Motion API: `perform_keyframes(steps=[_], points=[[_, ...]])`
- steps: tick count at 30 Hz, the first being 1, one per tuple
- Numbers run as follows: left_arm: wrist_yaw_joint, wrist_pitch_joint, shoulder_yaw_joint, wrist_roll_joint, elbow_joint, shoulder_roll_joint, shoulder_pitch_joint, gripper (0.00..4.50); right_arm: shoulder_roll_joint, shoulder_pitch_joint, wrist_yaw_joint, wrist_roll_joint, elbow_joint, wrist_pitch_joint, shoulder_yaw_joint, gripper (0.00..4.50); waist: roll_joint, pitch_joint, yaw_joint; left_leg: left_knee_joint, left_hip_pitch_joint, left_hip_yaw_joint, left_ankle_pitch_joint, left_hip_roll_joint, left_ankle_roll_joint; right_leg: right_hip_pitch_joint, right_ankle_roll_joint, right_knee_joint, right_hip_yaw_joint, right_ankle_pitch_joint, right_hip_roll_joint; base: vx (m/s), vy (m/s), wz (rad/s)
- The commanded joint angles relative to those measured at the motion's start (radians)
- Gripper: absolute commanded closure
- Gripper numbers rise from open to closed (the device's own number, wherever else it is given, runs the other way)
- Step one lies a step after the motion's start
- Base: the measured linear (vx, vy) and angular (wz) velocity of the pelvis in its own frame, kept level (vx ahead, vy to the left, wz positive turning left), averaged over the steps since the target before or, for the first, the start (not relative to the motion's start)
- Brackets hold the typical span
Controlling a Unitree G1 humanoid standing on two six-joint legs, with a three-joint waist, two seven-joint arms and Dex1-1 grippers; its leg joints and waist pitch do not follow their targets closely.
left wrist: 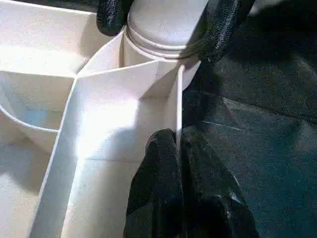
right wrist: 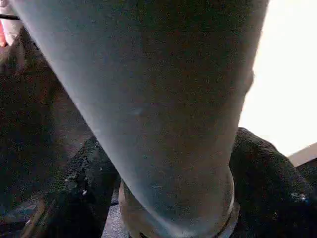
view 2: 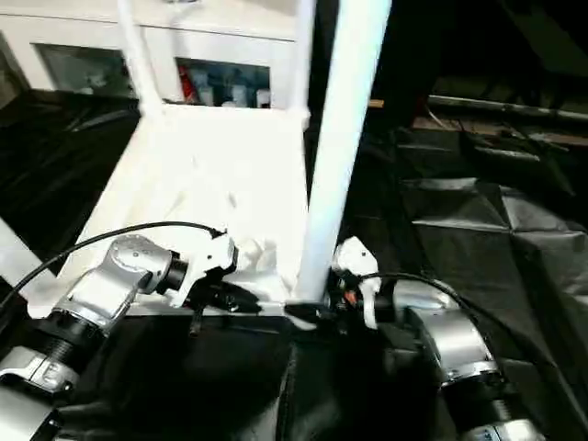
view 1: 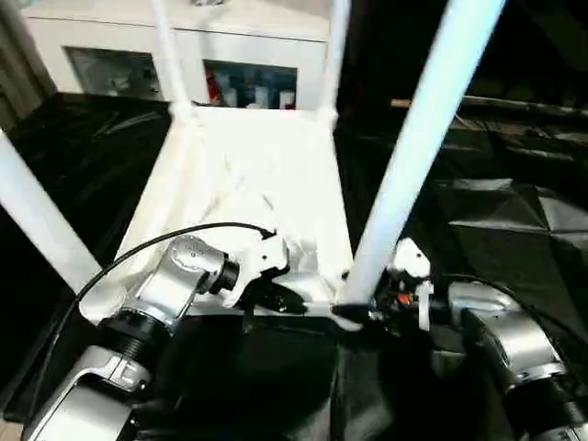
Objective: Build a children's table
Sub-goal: Rotate leg to tighten
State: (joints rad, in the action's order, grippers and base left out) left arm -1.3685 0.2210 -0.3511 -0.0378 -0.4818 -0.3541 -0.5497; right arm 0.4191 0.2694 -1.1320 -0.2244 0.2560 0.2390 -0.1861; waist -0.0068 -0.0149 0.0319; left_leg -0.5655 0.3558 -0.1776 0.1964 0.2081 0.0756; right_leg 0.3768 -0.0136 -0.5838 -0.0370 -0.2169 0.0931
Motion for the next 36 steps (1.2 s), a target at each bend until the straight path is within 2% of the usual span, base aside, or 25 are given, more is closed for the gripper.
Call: perform_keyframes(steps=[1, 8, 11, 13, 14, 15, 16, 17, 18, 20, 21, 22, 24, 26, 30, 33, 34, 36], points=[[-0.041, 0.034, -0.073, -0.02, -0.023, 0.002, 0.039, 4.5, 0.002, 0.006, -0.014, -0.001, -0.006, 0.014, -0.014, 1.3, -0.004, 0.035, -0.003, 0.059, -0.009, -0.006, 0.14, 0.023, -0.08, -0.038, 0.285, 0.044, 0.025, 0.028, 0.033, 0.0, 0.0, 0.0], [0.003, 0.034, -0.061, -0.011, -0.02, 0.02, 0.044, 4.5, -0.024, -0.01, 0.005, -0.024, -0.02, 0.041, -0.016, 1.76, -0.008, 0.038, -0.001, 0.053, -0.007, -0.006, 0.081, 0.02, -0.097, -0.041, 0.289, 0.037, 0.025, 0.092, 0.032, 0.0, 0.0, 0.0], [0.023, 0.031, -0.057, -0.015, -0.025, 0.027, 0.043, 4.5, -0.034, -0.015, 0.023, -0.023, -0.019, 0.048, -0.013, 1.88, -0.009, 0.036, -0.001, 0.054, -0.007, -0.006, 0.097, 0.02, -0.095, -0.04, 0.285, 0.039, 0.025, 0.062, 0.032, 0.0, 0.0, 0.0], [0.101, 0.034, -0.038, -0.027, -0.044, 0.055, 0.04, 4.5, -0.082, -0.014, 0.148, 0.008, 0.019, 0.061, 0.012, 1.92, -0.01, 0.032, -0.001, 0.057, -0.006, -0.006, 0.133, 0.02, -0.08, -0.037, 0.276, 0.044, 0.026, 0.002, 0.034, 0.0, 0.0, 0.0], [0.143, 0.04, -0.029, -0.033, -0.051, 0.071, 0.039, 4.5, -0.113, -0.009, 0.228, 0.028, 0.049, 0.061, 0.029, 1.92, -0.013, 0.026, -0.005, 0.063, -0.007, -0.006, 0.187, 0.021, -0.056, -0.031, 0.261, 0.053, 0.026, -0.083, 0.034, 0.0, 0.0, 0.0], [0.143, 0.04, -0.029, -0.033, -0.051, 0.071, 0.039, 4.5, -0.113, -0.009, 0.228, 0.028, 0.049, 0.061, 0.029, 1.94, -0.011, 0.022, -0.006, 0.069, -0.011, -0.004, 0.248, 0.021, -0.024, -0.026, 0.238, 0.063, 0.027, -0.196, 0.037, -0.053, -0.01, 0.0], [0.184, 0.041, -0.022, -0.039, -0.057, 0.086, 0.038, 4.5, -0.143, -0.003, 0.306, 0.045, 0.078, 0.06, 0.046, 1.94, -0.012, 0.02, -0.007, 0.071, -0.012, -0.002, 0.276, 0.021, -0.01, -0.026, 0.223, 0.067, 0.027, -0.25, 0.037, -0.07, -0.009, -0.04], [0.199, 0.042, -0.02, -0.042, -0.06, 0.093, 0.038, 4.5, -0.154, -0.002, 0.332, 0.049, 0.086, 0.06, 0.051, 1.94, -0.013, 0.017, -0.014, 0.076, -0.007, 0.004, 0.318, 0.019, 0.012, -0.025, 0.186, 0.074, 0.025, -0.344, 0.037, -0.07, -0.009, -0.04], [0.273, 0.047, -0.01, -0.055, -0.069, 0.123, 0.038, 4.5, -0.205, 0.003, 0.449, 0.067, 0.119, 0.064, 0.075, 1.94, -0.014, 0.019, -0.019, 0.078, -0.008, 0.008, 0.334, 0.019, 0.025, -0.022, 0.156, 0.079, 0.026, -0.393, 0.039, -0.064, -0.003, -0.06], [0.32, 0.061, -0.004, -0.063, -0.071, 0.144, 0.038, 4.5, -0.234, 0.004, 0.513, 0.073, 0.131, 0.075, 0.089, 1.95, -0.014, 0.017, -0.029, 0.079, -0.01, 0.01, 0.367, 0.018, 0.036, -0.011, 0.14, 0.086, 0.027, -0.427, 0.038, 0.0, 0.0, 0.0], [0.34, 0.068, -0.003, -0.067, -0.069, 0.154, 0.039, 4.5, -0.249, 0.005, 0.542, 0.075, 0.136, 0.079, 0.095, 1.96, -0.015, 0.017, -0.034, 0.08, -0.009, 0.013, 0.381, 0.017, 0.038, -0.011, 0.128, 0.088, 0.025, -0.452, 0.037, 0.0, 0.0, 0.0], [0.395, 0.094, -0.001, -0.079, -0.058, 0.18, 0.044, 4.5, -0.282, 0.007, 0.613, 0.084, 0.147, 0.086, 0.109, 1.96, -0.01, 0.017, -0.035, 0.081, -0.011, 0.014, 0.393, 0.017, 0.04, -0.008, 0.12, 0.092, 0.026, -0.459, 0.036, 0.0, 0.0, 0.0], [0.423, 0.109, 0.0, -0.084, -0.053, 0.194, 0.046, 4.5, -0.298, 0.01, 0.646, 0.089, 0.154, 0.088, 0.115, 1.96, -0.011, 0.016, -0.036, 0.082, -0.011, 0.015, 0.4, 0.016, 0.042, -0.005, 0.116, 0.093, 0.025, -0.461, 0.036, 0.0, 0.0, 0.0], [0.529, 0.164, 0.005, -0.103, -0.048, 0.255, 0.049, 4.5, -0.353, 0.021, 0.762, 0.123, 0.185, 0.086, 0.124, 1.96, -0.012, 0.016, -0.039, 0.081, -0.01, 0.015, 0.407, 0.016, 0.039, -0.002, 0.107, 0.095, 0.026, -0.468, 0.035, 0.0, 0.0, 0.0], [0.569, 0.172, 0.001, -0.11, -0.055, 0.29, 0.045, 4.5, -0.378, 0.031, 0.797, 0.135, 0.206, 0.081, 0.119, 1.96, -0.012, 0.019, -0.043, 0.082, -0.006, 0.014, 0.397, 0.014, 0.029, -0.004, 0.105, 0.096, 0.025, -0.432, 0.032, 0.0, 0.0, 0.0], [0.562, 0.147, -0.007, -0.108, -0.056, 0.297, 0.044, 4.5, -0.378, 0.033, 0.773, 0.135, 0.199, 0.048, 0.105, 1.96, -0.009, 0.021, -0.044, 0.083, -0.005, 0.014, 0.395, 0.013, 0.022, -0.006, 0.108, 0.096, 0.025, -0.406, 0.032, 0.0, 0.0, 0.0], [0.557, 0.138, -0.008, -0.107, -0.057, 0.294, 0.043, 4.5, -0.375, 0.032, 0.75, 0.127, 0.193, 0.035, 0.102, 1.61, -0.008, 0.023, -0.044, 0.083, -0.002, 0.013, 0.381, 0.014, 0.018, -0.009, 0.112, 0.093, 0.025, -0.379, 0.031, 0.0, 0.0, 0.0], [0.532, 0.129, -0.001, -0.094, -0.05, 0.281, 0.044, 4.5, -0.35, 0.036, 0.687, 0.115, 0.174, 0.036, 0.088, 1.26, -0.007, 0.022, -0.044, 0.084, -0.001, 0.011, 0.367, 0.014, 0.01, -0.012, 0.125, 0.092, 0.024, -0.347, 0.031, 0.0, 0.0, 0.0]])
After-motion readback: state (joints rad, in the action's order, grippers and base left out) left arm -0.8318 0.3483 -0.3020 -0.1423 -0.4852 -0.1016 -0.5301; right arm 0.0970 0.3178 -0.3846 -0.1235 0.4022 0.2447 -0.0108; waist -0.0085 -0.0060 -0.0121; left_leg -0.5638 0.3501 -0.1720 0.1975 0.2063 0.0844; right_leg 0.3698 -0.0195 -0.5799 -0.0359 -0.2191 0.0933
